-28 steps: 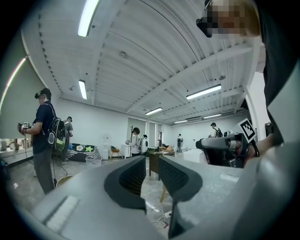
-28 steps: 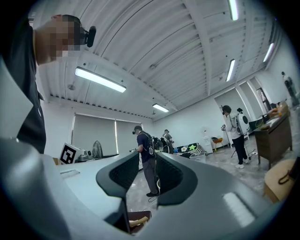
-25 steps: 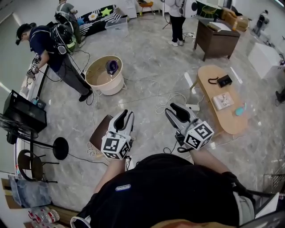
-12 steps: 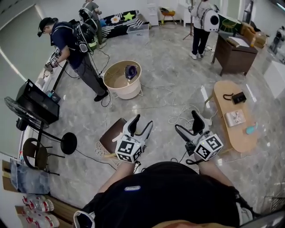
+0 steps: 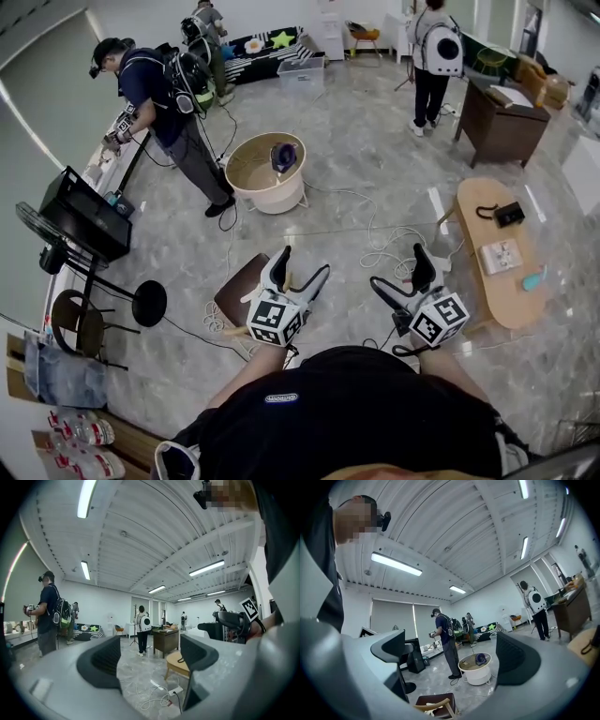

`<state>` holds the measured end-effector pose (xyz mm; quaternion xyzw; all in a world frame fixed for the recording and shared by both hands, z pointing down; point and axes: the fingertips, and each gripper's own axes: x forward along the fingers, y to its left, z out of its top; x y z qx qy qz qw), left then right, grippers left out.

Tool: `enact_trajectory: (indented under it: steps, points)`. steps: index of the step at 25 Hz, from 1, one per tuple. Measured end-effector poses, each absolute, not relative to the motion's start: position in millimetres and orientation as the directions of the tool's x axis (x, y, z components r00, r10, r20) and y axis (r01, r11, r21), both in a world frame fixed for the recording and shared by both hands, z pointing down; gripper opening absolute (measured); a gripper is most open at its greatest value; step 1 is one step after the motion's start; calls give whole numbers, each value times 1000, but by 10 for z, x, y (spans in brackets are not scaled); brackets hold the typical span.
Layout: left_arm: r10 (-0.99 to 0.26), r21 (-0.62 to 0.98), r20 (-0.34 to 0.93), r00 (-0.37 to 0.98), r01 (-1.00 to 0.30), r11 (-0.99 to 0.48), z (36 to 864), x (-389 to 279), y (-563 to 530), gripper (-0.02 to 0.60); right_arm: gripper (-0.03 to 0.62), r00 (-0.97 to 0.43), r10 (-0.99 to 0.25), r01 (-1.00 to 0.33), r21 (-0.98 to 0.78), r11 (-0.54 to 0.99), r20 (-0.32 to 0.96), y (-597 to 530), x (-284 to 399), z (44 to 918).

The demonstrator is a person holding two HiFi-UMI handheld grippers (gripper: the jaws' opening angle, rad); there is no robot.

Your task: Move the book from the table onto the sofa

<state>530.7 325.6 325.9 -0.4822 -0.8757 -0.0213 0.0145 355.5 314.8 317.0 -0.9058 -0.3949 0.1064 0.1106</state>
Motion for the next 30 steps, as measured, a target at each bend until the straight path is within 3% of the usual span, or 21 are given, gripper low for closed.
enact_trajectory:
  steps: [13,30]
  points:
    - [838,35,62,-542,840,541,3364,5030,3439,396,611,562,818,761,-313,-568,-120,3060,2856,3211]
    - [842,-11,105,-528,846,532,3438,3555,3243,396,611,439,881,798,-375,-472,-176,2364,1029,3225]
